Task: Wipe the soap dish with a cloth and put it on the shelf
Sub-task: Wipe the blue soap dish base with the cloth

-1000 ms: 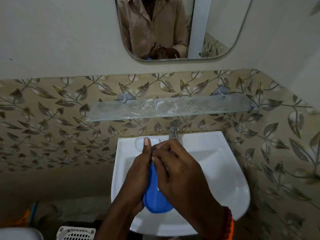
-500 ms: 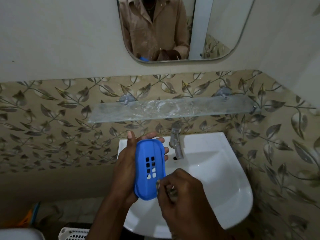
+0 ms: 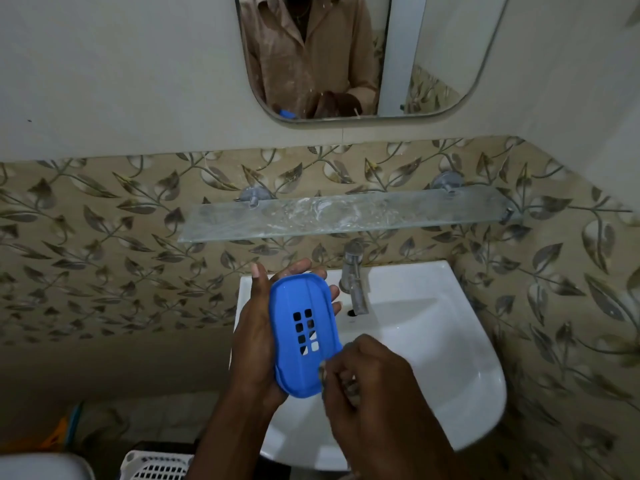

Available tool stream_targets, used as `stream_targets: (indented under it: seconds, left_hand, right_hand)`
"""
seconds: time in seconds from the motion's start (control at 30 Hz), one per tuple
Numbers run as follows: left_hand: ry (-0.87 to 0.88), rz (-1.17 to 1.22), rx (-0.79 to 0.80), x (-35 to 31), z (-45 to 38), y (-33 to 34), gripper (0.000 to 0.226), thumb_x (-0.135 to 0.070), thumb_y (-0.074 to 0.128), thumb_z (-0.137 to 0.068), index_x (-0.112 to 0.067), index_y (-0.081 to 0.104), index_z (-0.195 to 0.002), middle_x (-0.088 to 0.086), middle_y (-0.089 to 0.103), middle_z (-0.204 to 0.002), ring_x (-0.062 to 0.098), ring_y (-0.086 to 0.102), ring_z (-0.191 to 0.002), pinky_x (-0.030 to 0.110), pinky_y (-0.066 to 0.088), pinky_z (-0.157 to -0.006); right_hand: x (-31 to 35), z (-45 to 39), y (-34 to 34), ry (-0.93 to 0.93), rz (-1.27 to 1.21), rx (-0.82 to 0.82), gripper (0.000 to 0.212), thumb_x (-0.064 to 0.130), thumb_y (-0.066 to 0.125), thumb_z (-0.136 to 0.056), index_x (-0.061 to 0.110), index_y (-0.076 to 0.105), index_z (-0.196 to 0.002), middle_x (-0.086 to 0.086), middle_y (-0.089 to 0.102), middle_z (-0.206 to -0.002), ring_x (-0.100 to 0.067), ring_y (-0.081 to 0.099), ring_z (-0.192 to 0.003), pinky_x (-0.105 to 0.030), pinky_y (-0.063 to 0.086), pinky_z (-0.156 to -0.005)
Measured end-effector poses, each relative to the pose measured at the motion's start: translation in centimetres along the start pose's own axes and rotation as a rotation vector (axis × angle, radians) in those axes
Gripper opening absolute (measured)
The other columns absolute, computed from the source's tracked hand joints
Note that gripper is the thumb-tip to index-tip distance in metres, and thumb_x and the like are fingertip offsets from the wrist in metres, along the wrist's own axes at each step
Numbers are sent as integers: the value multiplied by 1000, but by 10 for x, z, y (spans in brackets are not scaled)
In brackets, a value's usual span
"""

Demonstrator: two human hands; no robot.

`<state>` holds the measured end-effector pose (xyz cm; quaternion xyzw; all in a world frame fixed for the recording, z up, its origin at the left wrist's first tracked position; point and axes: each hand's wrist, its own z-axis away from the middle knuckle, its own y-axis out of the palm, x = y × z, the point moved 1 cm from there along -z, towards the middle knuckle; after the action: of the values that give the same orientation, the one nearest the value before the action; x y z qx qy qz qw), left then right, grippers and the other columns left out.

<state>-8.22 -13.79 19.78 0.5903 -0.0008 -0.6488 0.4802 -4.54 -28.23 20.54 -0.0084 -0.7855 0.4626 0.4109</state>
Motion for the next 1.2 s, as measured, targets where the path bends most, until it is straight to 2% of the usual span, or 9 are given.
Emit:
stream_targets:
  seconds: [0.2, 0.4, 0.5, 0.6, 0.73, 0.87, 0.97, 1.13, 1.2]
  left_hand:
    - [-5, 19, 41, 0, 5, 10, 71, -73, 41, -81, -22, 71, -120, 17, 73, -125, 29, 77, -96, 41, 63, -73]
    - [17, 32, 50, -8, 5, 4, 75, -73, 40, -82, -18, 67, -126, 13, 73, -125, 30, 75, -95, 46, 55, -88]
    - [-42, 60, 67, -1, 7, 5, 73, -72, 36, -88, -16, 68, -124, 12, 74, -123, 28, 76, -100, 49, 53, -94]
    - [-119, 48, 100, 12, 10, 8, 74, -75, 39, -84, -19, 74, -118, 12, 78, -115, 29, 77, -96, 51, 51, -96]
    - [-140, 56, 123, 19, 8, 6, 69, -74, 41, -84, -21, 79, -109, 12, 78, -104, 27, 76, -81, 40, 62, -72]
    - [-127, 84, 92, 14, 4, 2, 73, -74, 41, -87, -19, 72, -123, 10, 75, -123, 30, 74, -105, 44, 60, -88]
    - [-126, 48, 75, 15, 3, 2, 73, -73, 40, -88, -18, 71, -125, 10, 73, -126, 31, 71, -114, 47, 54, -100]
    - [-105, -75, 94, 16, 3, 1, 74, -73, 45, -85, -16, 71, -124, 15, 76, -114, 31, 75, -101, 39, 62, -79]
    - [-81, -94, 104, 18, 3, 0, 75, -76, 50, -78, -17, 73, -120, 15, 76, -106, 29, 74, -93, 41, 57, -80]
  right_hand:
    - [25, 9, 2, -174, -50, 33, 23, 42, 47, -94, 28, 65, -90, 15, 53, -96, 2, 60, -85, -13, 53, -72]
    - [13, 6, -12, -141, 122, 18, 12, 35, 55, -89, 26, 62, -87, 11, 51, -90, -8, 62, -67, -25, 57, -53]
    - [4, -5, -22, -112, 160, -38, 12, 29, 56, -90, 21, 64, -88, 6, 55, -86, -8, 61, -61, -22, 56, -50]
    - [2, -20, -24, -116, 148, -139, 11, 23, 59, -92, 15, 66, -93, 1, 60, -90, -10, 64, -66, -22, 58, -55]
    - [4, -31, -20, -142, 118, -185, 12, 22, 57, -95, 15, 66, -95, 0, 59, -92, -12, 63, -72, -26, 58, -64]
    - [12, -9, -11, -202, 45, -20, 11, 25, 57, -94, 19, 67, -96, 4, 58, -99, -8, 65, -77, -27, 59, -69]
    - [11, -14, -4, -237, 69, -33, 14, 26, 57, -94, 19, 69, -97, 4, 62, -101, -7, 66, -79, -25, 59, -72]
    - [6, -44, -8, -214, 67, -135, 11, 20, 59, -95, 14, 68, -91, 0, 63, -96, -6, 61, -77, -11, 49, -74]
    - [-2, -50, -12, -179, 75, -171, 10, 19, 59, -96, 14, 67, -94, 1, 61, -92, -5, 59, -75, -13, 51, -72]
